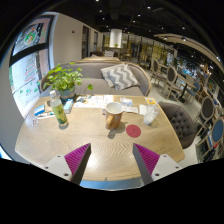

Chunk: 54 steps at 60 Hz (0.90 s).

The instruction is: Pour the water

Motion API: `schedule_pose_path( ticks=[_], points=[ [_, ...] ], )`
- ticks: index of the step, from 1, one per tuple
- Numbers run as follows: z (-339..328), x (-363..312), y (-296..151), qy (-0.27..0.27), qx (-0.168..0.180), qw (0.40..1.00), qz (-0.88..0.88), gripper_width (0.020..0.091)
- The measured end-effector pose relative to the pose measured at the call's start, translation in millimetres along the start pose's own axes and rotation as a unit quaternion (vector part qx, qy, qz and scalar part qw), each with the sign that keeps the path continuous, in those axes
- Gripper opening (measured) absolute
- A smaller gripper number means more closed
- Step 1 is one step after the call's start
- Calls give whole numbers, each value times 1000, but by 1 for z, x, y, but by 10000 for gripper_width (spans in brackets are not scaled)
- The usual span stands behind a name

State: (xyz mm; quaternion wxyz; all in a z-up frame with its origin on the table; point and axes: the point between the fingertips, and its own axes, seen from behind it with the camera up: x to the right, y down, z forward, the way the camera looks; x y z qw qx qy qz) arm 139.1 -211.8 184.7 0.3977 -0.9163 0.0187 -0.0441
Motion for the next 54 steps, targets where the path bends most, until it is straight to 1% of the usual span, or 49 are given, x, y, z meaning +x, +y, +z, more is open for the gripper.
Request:
schedule_pose_path(
  ticks=[7, 13, 22, 28, 31, 42, 54],
  points=[
    [-2, -13, 8, -2, -9, 1000, -2, 860],
    [11, -48, 16, -1, -11, 1000, -8, 857],
    [26, -107, 27, -21, -4, 1000, -11, 858],
    [42, -155, 27, -46, 9, 999, -10, 861],
    [52, -180, 21, -59, 22, 998, -7, 863],
    [102, -257, -18, -101, 89, 991, -4, 864],
    [180, -293, -69, -92, 141, 986, -8, 865]
  ],
)
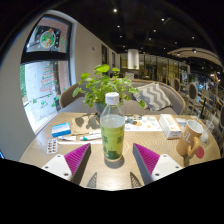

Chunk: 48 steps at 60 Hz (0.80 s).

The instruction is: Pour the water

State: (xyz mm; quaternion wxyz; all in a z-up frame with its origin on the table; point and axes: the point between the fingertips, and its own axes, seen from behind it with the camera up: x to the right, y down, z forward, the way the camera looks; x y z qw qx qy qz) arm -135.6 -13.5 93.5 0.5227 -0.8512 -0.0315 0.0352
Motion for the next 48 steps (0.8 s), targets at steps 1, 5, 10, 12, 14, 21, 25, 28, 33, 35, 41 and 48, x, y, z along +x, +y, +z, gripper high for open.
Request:
schedule_pose_path(
  ticks=[1, 5, 10, 12, 14, 21, 25, 28, 33, 35, 41, 48],
  points=[
    [8, 0, -2, 3, 3, 1000, 1, 865],
    [37, 3, -4, 12, 10, 1000, 8, 862],
    [66, 3, -8, 15, 19, 1000, 16, 849],
    [77, 3, -11, 15, 24, 999, 16, 812],
    [82, 2, -10, 15, 27, 999, 15, 762],
    [95, 4, -12, 22, 35, 999, 11, 547],
    [95, 3, -13, 25, 37, 999, 8, 521],
    [93, 3, -12, 24, 37, 999, 10, 497],
    [87, 6, -9, 31, 31, 999, 6, 442],
    [84, 7, -9, 33, 28, 999, 3, 420],
    [71, 6, -17, 32, 20, 999, -5, 380],
    [45, 11, -48, 18, 31, 999, 10, 381]
  ],
)
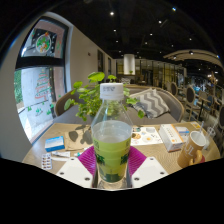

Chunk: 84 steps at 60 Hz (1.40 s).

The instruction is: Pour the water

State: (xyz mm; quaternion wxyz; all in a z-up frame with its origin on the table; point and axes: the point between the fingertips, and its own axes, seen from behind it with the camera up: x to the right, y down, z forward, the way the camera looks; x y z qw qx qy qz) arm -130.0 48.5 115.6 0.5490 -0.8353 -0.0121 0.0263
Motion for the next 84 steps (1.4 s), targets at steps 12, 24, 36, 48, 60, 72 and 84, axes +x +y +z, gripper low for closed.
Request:
schedule_pose_path(
  ticks=[12, 24, 36, 48, 60, 72, 84],
  points=[
    [-51, 13, -91, -61, 40, 989, 129, 379],
    [-82, 35, -158, -176, 42, 897, 403, 376],
    [-67, 90, -161, -253, 30, 727, 638, 378],
    [-48, 138, -139, -273, 13, 562, 781, 377],
    [-28, 165, -108, -265, -12, 480, 836, 376],
    [-42, 162, -118, -278, -48, 546, 789, 375],
    [-91, 193, -164, -277, -1, 785, 554, 375]
  ],
)
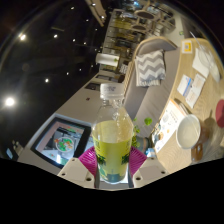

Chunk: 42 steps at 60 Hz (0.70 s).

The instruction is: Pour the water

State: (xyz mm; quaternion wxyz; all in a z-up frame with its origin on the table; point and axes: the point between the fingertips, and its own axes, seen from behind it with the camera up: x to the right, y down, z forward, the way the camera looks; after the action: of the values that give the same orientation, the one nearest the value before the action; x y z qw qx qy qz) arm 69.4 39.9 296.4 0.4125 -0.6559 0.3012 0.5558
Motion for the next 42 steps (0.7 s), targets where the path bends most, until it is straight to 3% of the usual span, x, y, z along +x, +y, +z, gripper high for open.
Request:
schedule_pose_path(
  ticks=[8, 18, 30, 42],
  points=[
    [-35, -26, -62, 49, 50, 965, -251, 378],
    [-74, 4, -125, 163, 87, 862, -473, 377],
    [-103, 136, -148, 275, 47, 788, -549, 379],
    [-112, 232, -134, 306, 13, 787, -536, 385]
  ],
)
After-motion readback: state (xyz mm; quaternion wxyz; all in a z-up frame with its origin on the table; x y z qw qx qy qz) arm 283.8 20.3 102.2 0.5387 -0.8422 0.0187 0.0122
